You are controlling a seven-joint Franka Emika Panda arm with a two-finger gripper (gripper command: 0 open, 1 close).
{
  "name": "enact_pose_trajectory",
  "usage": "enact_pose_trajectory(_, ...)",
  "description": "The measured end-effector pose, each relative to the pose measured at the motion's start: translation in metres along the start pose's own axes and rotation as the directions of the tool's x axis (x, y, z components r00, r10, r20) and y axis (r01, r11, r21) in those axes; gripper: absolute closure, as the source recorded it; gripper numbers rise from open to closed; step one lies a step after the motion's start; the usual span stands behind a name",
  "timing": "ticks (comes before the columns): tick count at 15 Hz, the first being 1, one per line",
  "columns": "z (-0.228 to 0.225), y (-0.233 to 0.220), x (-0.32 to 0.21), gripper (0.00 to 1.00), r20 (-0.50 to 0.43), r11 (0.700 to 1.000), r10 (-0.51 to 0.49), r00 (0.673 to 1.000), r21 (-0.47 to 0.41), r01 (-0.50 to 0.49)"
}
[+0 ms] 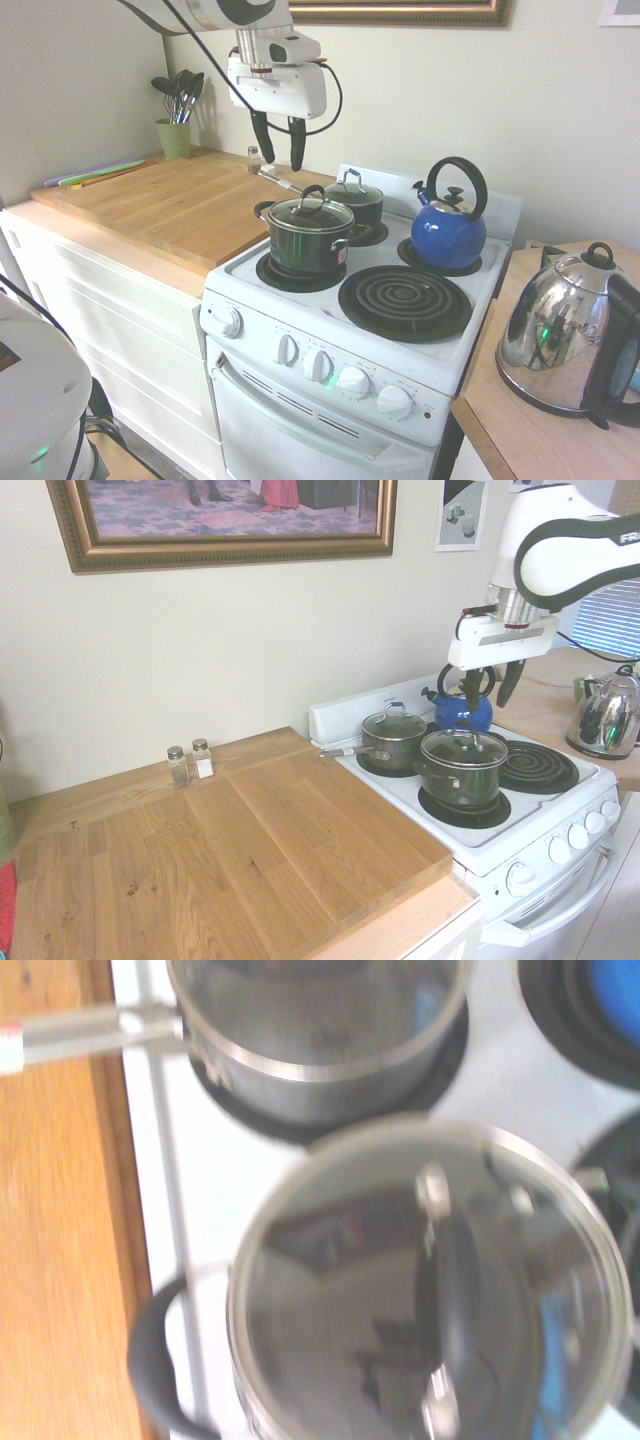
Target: Cover the lid of the pot
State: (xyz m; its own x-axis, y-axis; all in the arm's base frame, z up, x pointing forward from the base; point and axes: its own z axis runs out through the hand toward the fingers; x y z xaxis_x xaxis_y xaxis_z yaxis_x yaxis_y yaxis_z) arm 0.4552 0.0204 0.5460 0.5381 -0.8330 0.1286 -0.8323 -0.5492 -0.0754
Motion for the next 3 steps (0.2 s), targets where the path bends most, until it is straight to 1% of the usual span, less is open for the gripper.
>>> enact_pose_trajectory(3,0.000,0.047,-0.029,0.00,0.001,1.000,0.004,1.000,0.006,-0.004)
